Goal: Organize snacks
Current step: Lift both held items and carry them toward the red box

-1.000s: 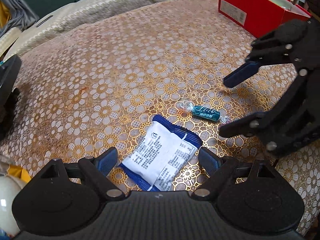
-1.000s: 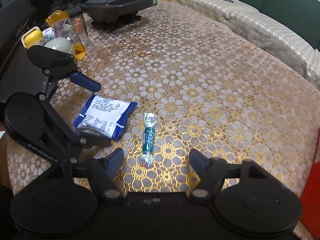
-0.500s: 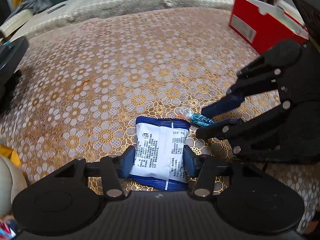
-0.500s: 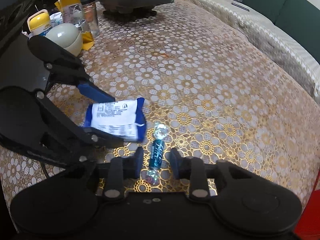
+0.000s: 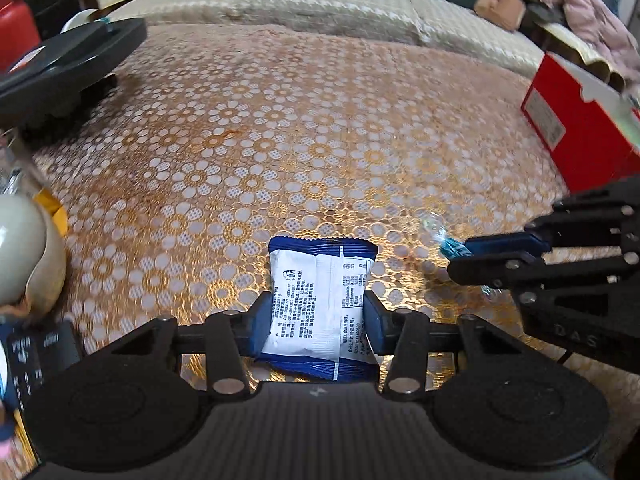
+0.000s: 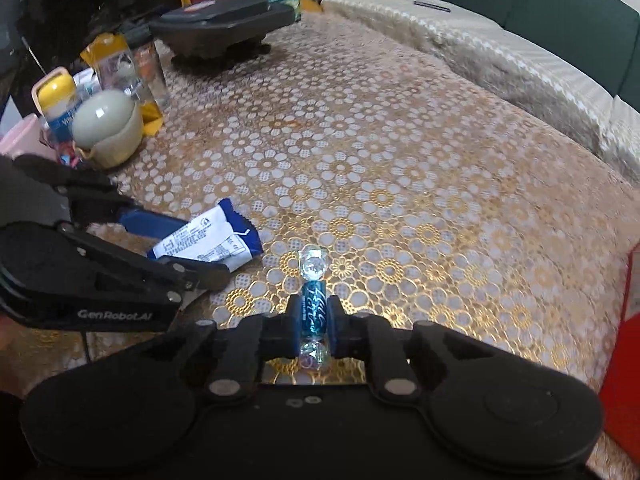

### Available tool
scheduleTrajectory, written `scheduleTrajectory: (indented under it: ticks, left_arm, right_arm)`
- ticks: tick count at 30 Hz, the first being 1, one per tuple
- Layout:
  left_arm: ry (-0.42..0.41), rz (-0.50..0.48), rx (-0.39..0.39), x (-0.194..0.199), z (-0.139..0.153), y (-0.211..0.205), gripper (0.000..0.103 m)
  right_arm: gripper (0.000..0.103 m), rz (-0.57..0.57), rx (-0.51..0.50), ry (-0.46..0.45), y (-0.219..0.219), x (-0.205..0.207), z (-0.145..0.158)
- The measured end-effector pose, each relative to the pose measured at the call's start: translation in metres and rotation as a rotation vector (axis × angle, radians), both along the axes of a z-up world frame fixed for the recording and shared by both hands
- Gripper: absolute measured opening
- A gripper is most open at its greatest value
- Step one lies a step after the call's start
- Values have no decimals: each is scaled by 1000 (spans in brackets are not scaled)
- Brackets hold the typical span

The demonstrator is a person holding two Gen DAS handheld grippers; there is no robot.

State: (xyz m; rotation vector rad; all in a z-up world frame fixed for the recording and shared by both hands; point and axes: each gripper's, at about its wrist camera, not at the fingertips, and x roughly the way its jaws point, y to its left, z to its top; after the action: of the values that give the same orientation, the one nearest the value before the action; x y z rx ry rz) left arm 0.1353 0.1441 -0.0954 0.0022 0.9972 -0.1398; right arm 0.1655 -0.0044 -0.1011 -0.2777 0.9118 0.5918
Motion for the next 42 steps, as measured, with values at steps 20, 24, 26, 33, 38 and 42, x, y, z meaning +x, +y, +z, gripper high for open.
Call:
scheduleTrajectory:
  ticks: [20,24,26,33,38,42]
  left_arm:
    - [-144,-22,-9,-48,92,-100,46]
    - [-176,-53,-1,-50,110,-129,46]
    - [-189,-68,1,-50,118,-146,46]
    - [-222,-130,14,-45,136,-209,46]
    - [-219,-170,9,-34,142,-255,46]
    - [-212,-203,18,-21,141,-289,46]
  right_arm:
    - [12,-179,118,-128,-107,-64,77]
    - [12,-221,143,-162,-136,-74,91]
    - [12,-244,152,-183,-151,-78,97]
    - [12,-323,173,-234,-210,-84,114]
    - [12,-392,176,-255,-252,-80,119]
    - [12,-457,172,-259,-285,-71,119]
